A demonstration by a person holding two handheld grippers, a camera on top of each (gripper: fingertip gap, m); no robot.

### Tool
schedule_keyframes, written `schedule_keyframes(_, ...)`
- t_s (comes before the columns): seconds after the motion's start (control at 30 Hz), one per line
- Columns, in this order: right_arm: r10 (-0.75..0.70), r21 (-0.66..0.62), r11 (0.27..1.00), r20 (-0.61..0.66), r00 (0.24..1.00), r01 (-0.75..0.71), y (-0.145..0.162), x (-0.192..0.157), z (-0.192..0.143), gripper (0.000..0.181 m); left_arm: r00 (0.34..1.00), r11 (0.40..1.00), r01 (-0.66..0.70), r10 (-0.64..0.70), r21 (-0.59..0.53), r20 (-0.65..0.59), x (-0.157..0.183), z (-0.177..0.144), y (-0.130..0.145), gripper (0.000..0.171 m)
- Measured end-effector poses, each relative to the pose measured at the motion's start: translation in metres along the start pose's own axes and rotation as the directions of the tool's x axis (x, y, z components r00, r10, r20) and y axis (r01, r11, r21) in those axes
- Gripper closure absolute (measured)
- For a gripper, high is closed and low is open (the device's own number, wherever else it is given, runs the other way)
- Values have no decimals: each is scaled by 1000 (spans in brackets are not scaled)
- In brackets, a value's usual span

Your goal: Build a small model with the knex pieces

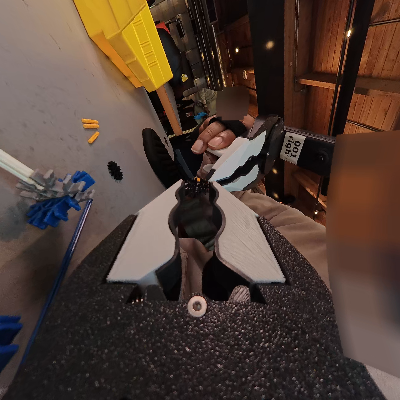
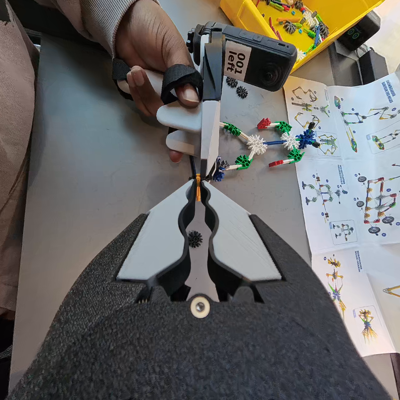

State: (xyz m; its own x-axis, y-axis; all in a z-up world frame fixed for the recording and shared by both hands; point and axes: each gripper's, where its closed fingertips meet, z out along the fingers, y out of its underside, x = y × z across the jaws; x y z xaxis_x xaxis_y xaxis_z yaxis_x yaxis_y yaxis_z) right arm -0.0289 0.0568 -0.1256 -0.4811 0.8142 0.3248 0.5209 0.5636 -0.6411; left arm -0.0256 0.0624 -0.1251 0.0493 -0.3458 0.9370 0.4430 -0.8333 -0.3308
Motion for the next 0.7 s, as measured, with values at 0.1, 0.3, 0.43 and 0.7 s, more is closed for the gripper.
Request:
schedule_keyframes(0.1,19,-20,1000,16,1000,-19,2,-2,1,180,1000,1000,3,-3,-8,8,-2,0,1,152)
schedule_keyframes(0.3,71,-41,997,35,997,-69,8,-7,4,180,998,999,-33,35,-39,54,-8,3,6,151)
schedule_keyframes(0.43,107,-36,994,37,994,-106,12,-10,4,180,996,997,-53,57,-61,74,-11,4,9,151)
schedule_keyframes(0.7,185,-4,983,45,982,-185,21,-22,7,180,987,990,-78,94,-120,127,-21,8,20,151)
